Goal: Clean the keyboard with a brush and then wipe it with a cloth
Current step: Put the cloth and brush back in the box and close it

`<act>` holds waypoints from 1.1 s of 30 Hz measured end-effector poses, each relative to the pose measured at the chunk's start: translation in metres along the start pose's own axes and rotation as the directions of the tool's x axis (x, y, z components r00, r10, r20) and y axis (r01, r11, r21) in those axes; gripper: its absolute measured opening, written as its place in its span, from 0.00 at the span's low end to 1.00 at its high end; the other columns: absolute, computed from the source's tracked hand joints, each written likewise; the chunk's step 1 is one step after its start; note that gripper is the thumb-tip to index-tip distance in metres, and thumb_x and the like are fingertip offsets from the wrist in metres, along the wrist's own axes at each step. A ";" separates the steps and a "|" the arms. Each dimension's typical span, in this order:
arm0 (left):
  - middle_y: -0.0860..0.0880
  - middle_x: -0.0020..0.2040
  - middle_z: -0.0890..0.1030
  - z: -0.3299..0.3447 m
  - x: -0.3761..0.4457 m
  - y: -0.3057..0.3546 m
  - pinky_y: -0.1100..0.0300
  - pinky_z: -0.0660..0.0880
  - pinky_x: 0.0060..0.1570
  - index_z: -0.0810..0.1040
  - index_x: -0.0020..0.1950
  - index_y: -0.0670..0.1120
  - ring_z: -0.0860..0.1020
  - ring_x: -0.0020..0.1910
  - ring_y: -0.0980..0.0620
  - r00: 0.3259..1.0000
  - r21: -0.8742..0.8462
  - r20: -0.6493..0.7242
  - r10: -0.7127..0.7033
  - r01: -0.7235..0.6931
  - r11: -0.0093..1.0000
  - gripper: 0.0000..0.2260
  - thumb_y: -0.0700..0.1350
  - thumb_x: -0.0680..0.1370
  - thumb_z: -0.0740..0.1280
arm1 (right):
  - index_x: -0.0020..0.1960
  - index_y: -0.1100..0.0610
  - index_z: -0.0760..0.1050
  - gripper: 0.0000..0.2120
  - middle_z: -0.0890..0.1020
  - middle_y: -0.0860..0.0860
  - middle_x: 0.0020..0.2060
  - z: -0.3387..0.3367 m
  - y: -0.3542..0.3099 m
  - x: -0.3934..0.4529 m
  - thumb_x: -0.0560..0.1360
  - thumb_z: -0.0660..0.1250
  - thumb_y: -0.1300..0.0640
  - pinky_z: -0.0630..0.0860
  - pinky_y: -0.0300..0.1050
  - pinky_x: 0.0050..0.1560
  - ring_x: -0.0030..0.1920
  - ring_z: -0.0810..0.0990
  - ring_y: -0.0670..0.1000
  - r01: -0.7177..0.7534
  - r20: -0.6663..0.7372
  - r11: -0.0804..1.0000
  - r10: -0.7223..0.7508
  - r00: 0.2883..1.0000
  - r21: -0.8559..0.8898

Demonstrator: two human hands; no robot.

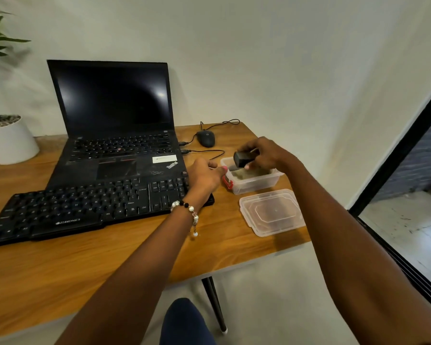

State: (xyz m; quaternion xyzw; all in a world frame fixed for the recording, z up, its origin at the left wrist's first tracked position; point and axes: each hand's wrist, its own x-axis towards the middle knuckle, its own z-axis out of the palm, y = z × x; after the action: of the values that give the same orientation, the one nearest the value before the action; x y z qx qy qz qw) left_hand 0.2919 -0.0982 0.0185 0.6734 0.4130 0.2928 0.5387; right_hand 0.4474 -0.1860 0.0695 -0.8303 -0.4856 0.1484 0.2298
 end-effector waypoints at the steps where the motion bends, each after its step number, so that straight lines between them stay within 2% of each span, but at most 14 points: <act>1: 0.45 0.48 0.82 0.002 0.002 -0.002 0.47 0.81 0.46 0.77 0.45 0.49 0.83 0.47 0.44 1.000 0.010 0.003 -0.003 0.003 1.000 0.10 0.48 0.71 0.77 | 0.66 0.59 0.75 0.26 0.78 0.55 0.62 0.004 0.001 0.003 0.69 0.75 0.67 0.72 0.48 0.63 0.62 0.75 0.55 0.018 0.055 0.997 -0.013 0.998 -0.075; 3: 0.44 0.48 0.82 0.005 0.005 -0.004 0.47 0.81 0.46 0.77 0.44 0.50 0.83 0.46 0.44 1.000 0.041 0.019 -0.002 0.001 0.999 0.11 0.48 0.69 0.78 | 0.64 0.58 0.78 0.23 0.79 0.54 0.60 0.013 0.006 0.008 0.70 0.74 0.68 0.73 0.47 0.63 0.61 0.76 0.55 0.036 0.109 0.983 -0.017 0.994 -0.179; 6: 0.44 0.47 0.83 0.008 0.006 -0.005 0.48 0.82 0.45 0.74 0.39 0.53 0.83 0.45 0.45 0.999 0.062 0.046 -0.006 0.003 0.998 0.12 0.45 0.69 0.78 | 0.61 0.57 0.79 0.21 0.79 0.55 0.60 0.021 0.016 0.013 0.70 0.72 0.70 0.74 0.48 0.64 0.60 0.77 0.54 0.008 0.072 0.990 0.003 0.997 -0.144; 11: 0.45 0.49 0.82 0.010 -0.001 -0.005 0.49 0.82 0.46 0.78 0.51 0.48 0.82 0.46 0.47 0.999 0.089 0.036 0.008 -0.012 0.996 0.12 0.42 0.71 0.76 | 0.61 0.59 0.78 0.22 0.78 0.56 0.61 0.012 0.020 0.003 0.69 0.73 0.70 0.72 0.50 0.66 0.62 0.76 0.55 -0.044 0.058 0.999 0.042 0.997 0.020; 15: 0.44 0.50 0.82 0.012 -0.010 -0.002 0.51 0.82 0.41 0.76 0.51 0.51 0.83 0.45 0.46 0.998 0.127 -0.024 0.064 -0.060 0.990 0.11 0.43 0.73 0.75 | 0.59 0.59 0.80 0.19 0.81 0.54 0.57 -0.003 0.019 -0.018 0.69 0.74 0.69 0.75 0.50 0.64 0.59 0.79 0.53 -0.021 -0.172 0.976 0.059 0.983 0.215; 17: 0.44 0.47 0.83 0.014 -0.018 -0.001 0.51 0.82 0.39 0.75 0.44 0.51 0.83 0.44 0.46 0.995 0.138 -0.046 0.089 -0.082 0.987 0.07 0.42 0.75 0.72 | 0.56 0.61 0.81 0.16 0.83 0.55 0.53 -0.010 0.019 -0.034 0.69 0.75 0.67 0.77 0.48 0.60 0.52 0.81 0.52 -0.027 -0.302 0.940 0.136 0.943 0.339; 19: 0.44 0.42 0.83 0.017 -0.023 -0.005 0.49 0.82 0.37 0.77 0.38 0.50 0.83 0.42 0.45 0.995 0.166 -0.051 0.082 -0.073 0.983 0.08 0.42 0.75 0.71 | 0.52 0.62 0.82 0.12 0.84 0.56 0.48 -0.013 0.023 -0.046 0.70 0.76 0.64 0.78 0.46 0.52 0.46 0.81 0.51 -0.089 -0.379 0.908 0.258 0.889 0.410; 21: 0.44 0.40 0.83 0.021 -0.036 -0.007 0.49 0.82 0.36 0.81 0.41 0.46 0.83 0.40 0.43 0.999 0.221 -0.030 0.044 -0.036 0.975 0.04 0.45 0.74 0.72 | 0.51 0.64 0.81 0.10 0.83 0.58 0.47 -0.009 0.031 -0.062 0.71 0.75 0.61 0.78 0.46 0.45 0.43 0.80 0.53 -0.246 -0.390 0.888 0.400 0.830 0.388; 23: 0.44 0.43 0.83 0.025 -0.047 -0.010 0.49 0.82 0.40 0.82 0.47 0.45 0.83 0.42 0.43 1.000 0.299 0.007 0.000 -0.002 0.954 0.07 0.48 0.73 0.73 | 0.53 0.64 0.79 0.13 0.82 0.59 0.49 -0.001 0.044 -0.078 0.72 0.74 0.60 0.79 0.48 0.47 0.44 0.80 0.55 -0.409 -0.368 0.867 0.494 0.788 0.285; 25: 0.45 0.46 0.83 0.028 -0.057 -0.012 0.50 0.82 0.42 0.81 0.51 0.46 0.83 0.43 0.44 1.000 0.359 0.026 -0.015 0.005 0.933 0.10 0.49 0.73 0.73 | 0.57 0.63 0.75 0.17 0.80 0.59 0.52 0.009 0.054 -0.092 0.72 0.74 0.58 0.77 0.50 0.50 0.49 0.79 0.57 -0.504 -0.312 0.845 0.535 0.785 0.180; 27: 0.45 0.48 0.82 0.030 -0.065 -0.011 0.50 0.82 0.40 0.79 0.53 0.47 0.83 0.43 0.44 0.998 0.354 0.049 -0.039 0.019 0.935 0.10 0.46 0.73 0.72 | 0.60 0.63 0.73 0.19 0.79 0.59 0.54 0.018 0.059 -0.102 0.73 0.73 0.56 0.75 0.49 0.51 0.54 0.78 0.59 -0.547 -0.252 0.833 0.549 0.797 0.084; 29: 0.44 0.46 0.82 0.032 -0.070 -0.010 0.50 0.82 0.34 0.76 0.52 0.46 0.82 0.36 0.46 0.992 0.267 0.086 -0.090 0.064 0.962 0.08 0.41 0.74 0.71 | 0.61 0.63 0.72 0.20 0.79 0.59 0.56 0.024 0.062 -0.105 0.74 0.73 0.54 0.74 0.48 0.52 0.55 0.78 0.58 -0.548 -0.236 0.836 0.542 0.807 0.046; 31: 0.43 0.44 0.81 0.031 -0.075 -0.008 0.52 0.81 0.29 0.76 0.52 0.45 0.80 0.29 0.47 0.986 0.189 0.100 -0.135 0.114 0.975 0.09 0.36 0.74 0.69 | 0.62 0.63 0.72 0.20 0.79 0.59 0.57 0.026 0.061 -0.105 0.74 0.72 0.55 0.75 0.49 0.53 0.55 0.78 0.58 -0.536 -0.228 0.838 0.544 0.808 0.101; 33: 0.41 0.44 0.81 0.027 -0.077 -0.004 0.52 0.80 0.30 0.77 0.52 0.43 0.78 0.28 0.47 0.982 0.144 0.097 -0.161 0.146 0.979 0.09 0.35 0.74 0.69 | 0.62 0.64 0.72 0.19 0.79 0.59 0.56 0.022 0.059 -0.104 0.74 0.72 0.58 0.76 0.49 0.54 0.56 0.78 0.59 -0.523 -0.234 0.837 0.547 0.803 0.162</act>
State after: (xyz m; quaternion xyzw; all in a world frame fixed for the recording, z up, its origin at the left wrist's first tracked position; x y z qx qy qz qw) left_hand 0.2768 -0.1779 0.0120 0.6896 0.4530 0.1844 0.5341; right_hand 0.4302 -0.2971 0.0219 -0.9346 -0.1884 0.1137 0.2795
